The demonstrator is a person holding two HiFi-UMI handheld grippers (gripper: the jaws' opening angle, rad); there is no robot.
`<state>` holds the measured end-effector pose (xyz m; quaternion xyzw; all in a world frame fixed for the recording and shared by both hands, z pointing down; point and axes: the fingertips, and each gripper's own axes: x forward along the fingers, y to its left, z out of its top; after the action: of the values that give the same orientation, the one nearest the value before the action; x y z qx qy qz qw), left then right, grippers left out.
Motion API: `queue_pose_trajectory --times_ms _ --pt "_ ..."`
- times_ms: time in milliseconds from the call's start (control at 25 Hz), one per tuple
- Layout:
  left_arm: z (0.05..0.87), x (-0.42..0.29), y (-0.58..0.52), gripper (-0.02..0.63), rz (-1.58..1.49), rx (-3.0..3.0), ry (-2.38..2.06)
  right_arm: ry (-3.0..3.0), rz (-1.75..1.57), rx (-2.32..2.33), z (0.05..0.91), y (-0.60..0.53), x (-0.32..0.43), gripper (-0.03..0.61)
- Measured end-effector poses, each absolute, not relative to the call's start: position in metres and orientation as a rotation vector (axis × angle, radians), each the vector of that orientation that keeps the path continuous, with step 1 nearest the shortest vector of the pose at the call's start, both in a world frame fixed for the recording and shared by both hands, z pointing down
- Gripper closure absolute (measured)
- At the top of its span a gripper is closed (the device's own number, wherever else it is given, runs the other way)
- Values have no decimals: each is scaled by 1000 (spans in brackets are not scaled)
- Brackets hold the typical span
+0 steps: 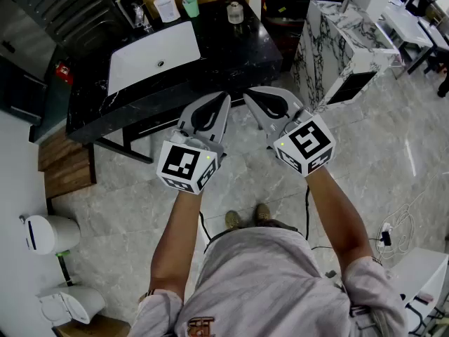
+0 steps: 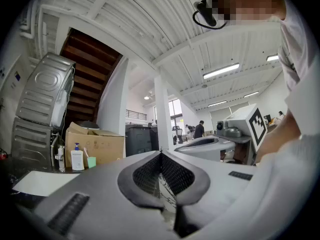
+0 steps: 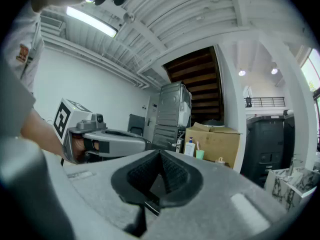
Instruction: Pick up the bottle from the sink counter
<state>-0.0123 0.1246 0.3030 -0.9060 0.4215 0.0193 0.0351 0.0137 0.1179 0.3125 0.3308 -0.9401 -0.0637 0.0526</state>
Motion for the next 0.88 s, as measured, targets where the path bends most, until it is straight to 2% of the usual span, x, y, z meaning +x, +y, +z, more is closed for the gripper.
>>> queue_pose_trajectory --times_ms 880 --pt "296 30 98 614 30 -2700 1398 -2922 -206 930 304 89 69 577"
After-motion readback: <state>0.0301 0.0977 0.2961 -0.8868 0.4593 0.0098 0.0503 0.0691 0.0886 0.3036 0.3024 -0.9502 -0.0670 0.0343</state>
